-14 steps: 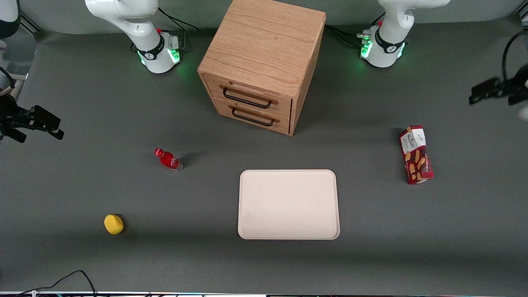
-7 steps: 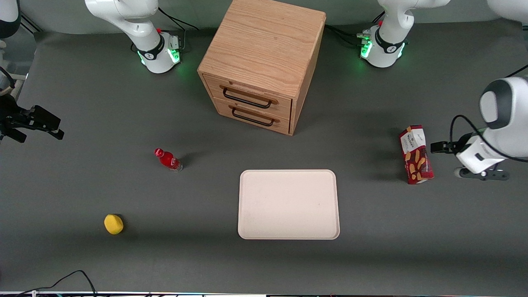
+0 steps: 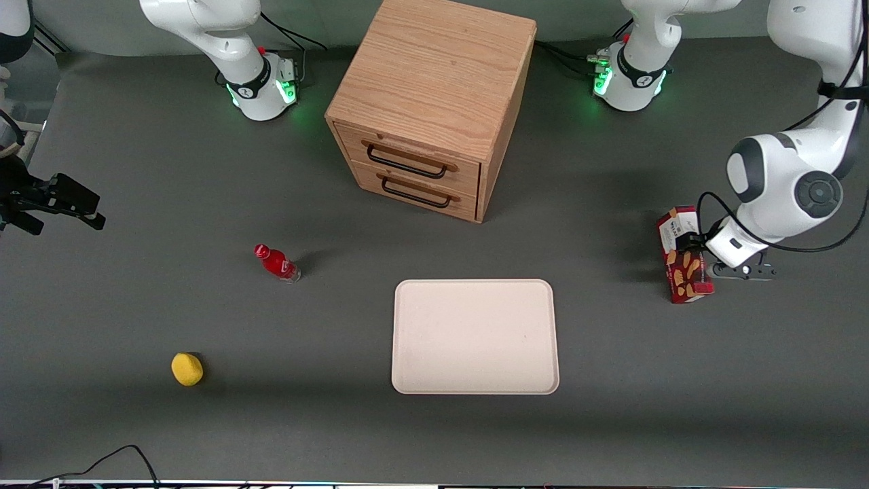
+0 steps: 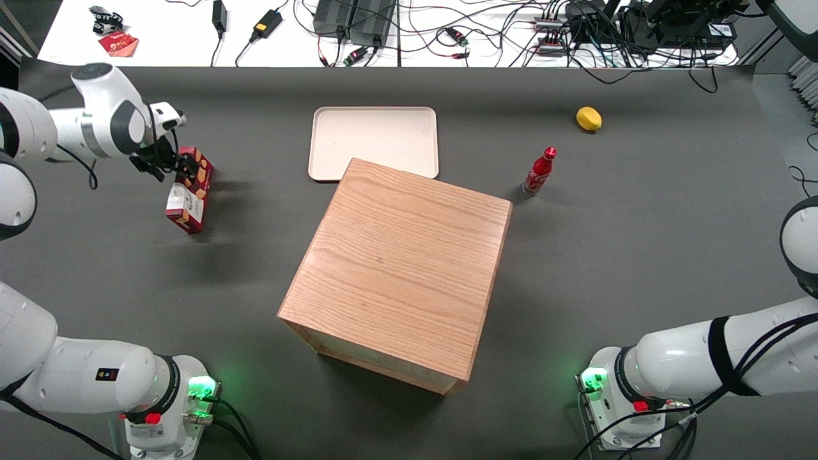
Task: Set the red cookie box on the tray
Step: 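Close the left gripper on the cookie box and lift it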
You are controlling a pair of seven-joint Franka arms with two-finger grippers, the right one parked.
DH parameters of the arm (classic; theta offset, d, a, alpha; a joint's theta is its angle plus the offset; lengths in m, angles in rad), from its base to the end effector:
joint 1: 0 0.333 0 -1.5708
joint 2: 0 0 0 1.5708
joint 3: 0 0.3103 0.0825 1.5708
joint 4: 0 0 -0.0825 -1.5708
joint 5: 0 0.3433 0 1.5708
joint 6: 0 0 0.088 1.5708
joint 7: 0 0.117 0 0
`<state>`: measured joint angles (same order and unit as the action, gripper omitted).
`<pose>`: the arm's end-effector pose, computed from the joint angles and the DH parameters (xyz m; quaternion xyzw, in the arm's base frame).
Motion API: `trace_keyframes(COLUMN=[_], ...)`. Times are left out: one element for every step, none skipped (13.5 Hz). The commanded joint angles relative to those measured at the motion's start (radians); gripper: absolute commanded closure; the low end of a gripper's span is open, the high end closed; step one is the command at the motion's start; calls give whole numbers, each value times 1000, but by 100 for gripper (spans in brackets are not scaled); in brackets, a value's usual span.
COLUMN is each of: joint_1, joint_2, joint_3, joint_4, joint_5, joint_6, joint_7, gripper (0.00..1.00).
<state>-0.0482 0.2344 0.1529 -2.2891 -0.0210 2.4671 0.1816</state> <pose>0.4972 0.0526 0.2633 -0.9991 0.0316 0.0281 0.0075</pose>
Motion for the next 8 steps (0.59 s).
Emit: trace_keyframes(joint_1=[-5,-5,-5,-5,-5,-5,-7,-7], joint_2=[-21,-21,-21,-24,-32,-40,-53,-67], joint_3=[4,2,2,1,1,-1,-1,-3], joint_4=[-44,-44,-40,-35,-32,-20,9,60], joint_5=[-19,-19,-19,-20,-19,-19,-19,-20], joint_6=[41,41,36,32,30,23,-14,-80], joint_7=[18,18,16,12,10,10,10,10], gripper=[100,100,100,100,100,100,100,100])
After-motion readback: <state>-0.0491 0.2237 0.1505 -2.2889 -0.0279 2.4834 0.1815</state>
